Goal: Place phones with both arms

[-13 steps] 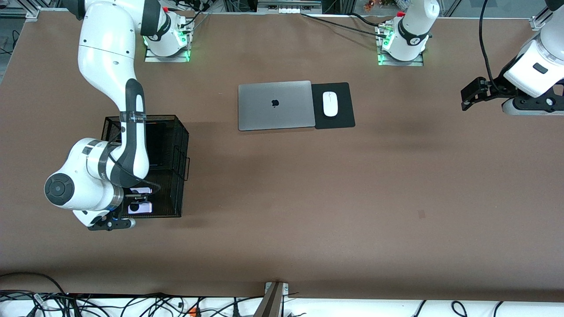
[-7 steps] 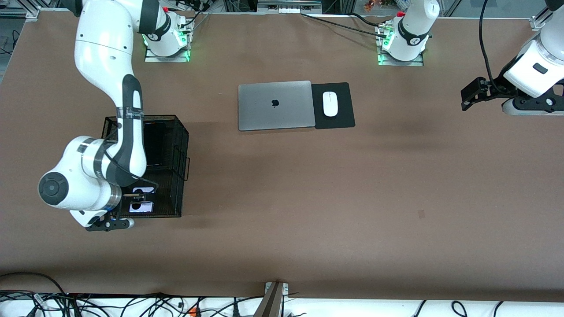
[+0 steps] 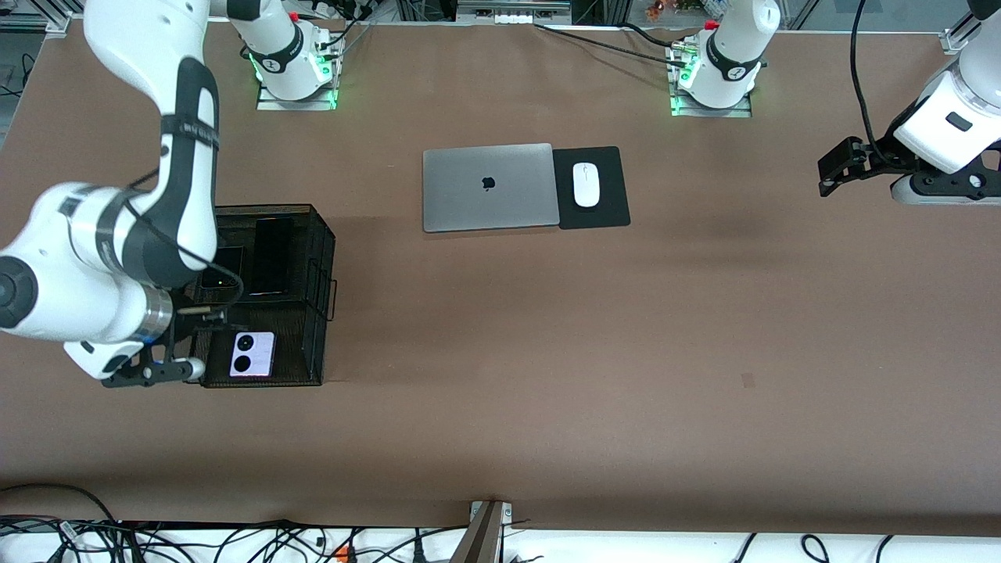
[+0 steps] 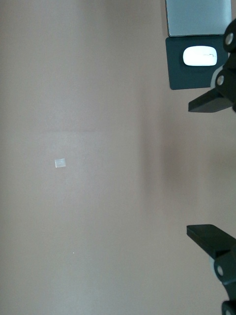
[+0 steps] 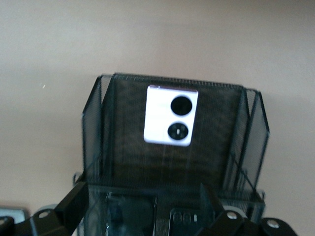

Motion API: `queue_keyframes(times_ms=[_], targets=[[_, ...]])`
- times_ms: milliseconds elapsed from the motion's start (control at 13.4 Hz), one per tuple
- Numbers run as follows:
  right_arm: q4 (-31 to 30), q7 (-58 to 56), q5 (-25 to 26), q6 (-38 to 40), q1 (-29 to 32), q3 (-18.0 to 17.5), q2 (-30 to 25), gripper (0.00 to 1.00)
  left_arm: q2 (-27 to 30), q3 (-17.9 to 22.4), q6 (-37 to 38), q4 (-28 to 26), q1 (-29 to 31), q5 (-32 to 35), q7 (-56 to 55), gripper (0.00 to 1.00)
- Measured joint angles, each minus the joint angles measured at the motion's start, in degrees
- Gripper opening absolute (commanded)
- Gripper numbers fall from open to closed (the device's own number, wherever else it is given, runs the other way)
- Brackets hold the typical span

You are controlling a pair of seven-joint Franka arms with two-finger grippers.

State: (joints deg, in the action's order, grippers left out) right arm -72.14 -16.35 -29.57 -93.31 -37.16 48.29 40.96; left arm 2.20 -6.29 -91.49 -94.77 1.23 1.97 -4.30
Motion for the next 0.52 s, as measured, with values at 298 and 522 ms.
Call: queue_keyframes(times_ms=[298, 522], targets=[[-0.1, 1.0, 3.8, 3.4, -3.7, 2.8, -3.2, 1.0, 0.0, 0.0, 0.0, 0.0, 0.0, 0.0, 0.0, 1.0], [-3.0, 2.8, 10.5, 3.0, -3.8, -0.2, -8.3, 1.0, 0.0, 0.0, 0.0, 0.0, 0.0, 0.0, 0.0, 1.0]])
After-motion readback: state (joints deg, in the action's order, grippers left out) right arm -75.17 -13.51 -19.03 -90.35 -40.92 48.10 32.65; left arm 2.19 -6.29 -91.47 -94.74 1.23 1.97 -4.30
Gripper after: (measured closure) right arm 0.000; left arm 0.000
